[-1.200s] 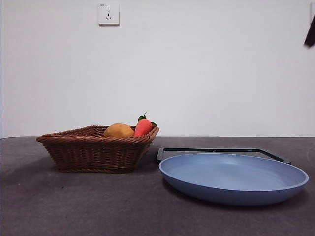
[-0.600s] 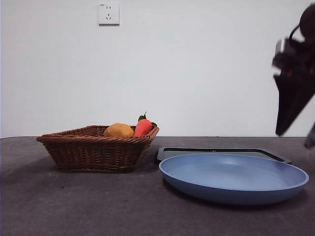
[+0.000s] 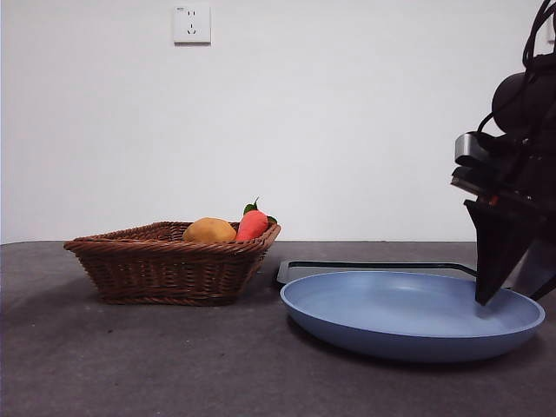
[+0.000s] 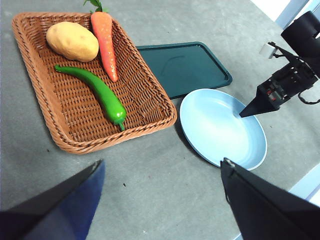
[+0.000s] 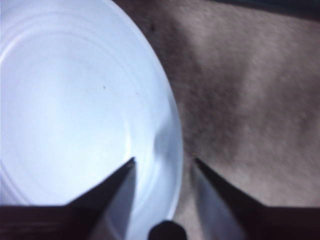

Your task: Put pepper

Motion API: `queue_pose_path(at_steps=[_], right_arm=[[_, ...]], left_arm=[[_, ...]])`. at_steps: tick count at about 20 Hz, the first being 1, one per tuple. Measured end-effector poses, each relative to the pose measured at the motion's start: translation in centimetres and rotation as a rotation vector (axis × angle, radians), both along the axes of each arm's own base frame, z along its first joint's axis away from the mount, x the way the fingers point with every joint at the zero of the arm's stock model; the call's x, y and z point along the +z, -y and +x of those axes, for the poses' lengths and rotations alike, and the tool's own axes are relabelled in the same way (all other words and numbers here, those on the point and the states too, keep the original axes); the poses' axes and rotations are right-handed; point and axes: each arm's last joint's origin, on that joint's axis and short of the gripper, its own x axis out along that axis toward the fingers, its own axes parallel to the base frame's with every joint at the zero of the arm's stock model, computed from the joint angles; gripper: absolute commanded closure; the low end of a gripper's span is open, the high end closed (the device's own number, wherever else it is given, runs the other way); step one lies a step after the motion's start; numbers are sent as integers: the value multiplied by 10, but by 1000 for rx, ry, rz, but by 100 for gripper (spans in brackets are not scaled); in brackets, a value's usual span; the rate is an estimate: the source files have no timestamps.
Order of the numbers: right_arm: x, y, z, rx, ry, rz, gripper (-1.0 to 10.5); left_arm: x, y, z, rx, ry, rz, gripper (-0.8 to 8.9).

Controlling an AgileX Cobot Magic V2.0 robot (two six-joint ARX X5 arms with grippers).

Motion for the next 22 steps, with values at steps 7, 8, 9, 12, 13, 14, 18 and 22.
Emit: queue_pose_path(at_steps=[7,8,9,12,13,14,18,22], right_arm=[[-2,0,2,-17,-10,10,943],[-2,0,2,-25,-12,13,943],[-2,0,2,-29,-14,16,943],[3,1,-1,-42,-20,18,943],[10,1,-4,-47,-9,21,943],[20,2,-8,-48,19,21,943],[67,6,-32,-62,153,43,943],[107,10,-61,-88,294,82,943]], left_arm=[[0,0,0,1,4,0,411],[0,0,0,5,6,3,411],[1,0,1,12,13,8,411],[-2,4,9,-4,-9,10,411],[-3,6,12,-16,-20,10,411],[-5,10,19,-20,-30,14,411],[-10,29,47,11,-16,45,411],[-16,56,86,88,-81,146,411]])
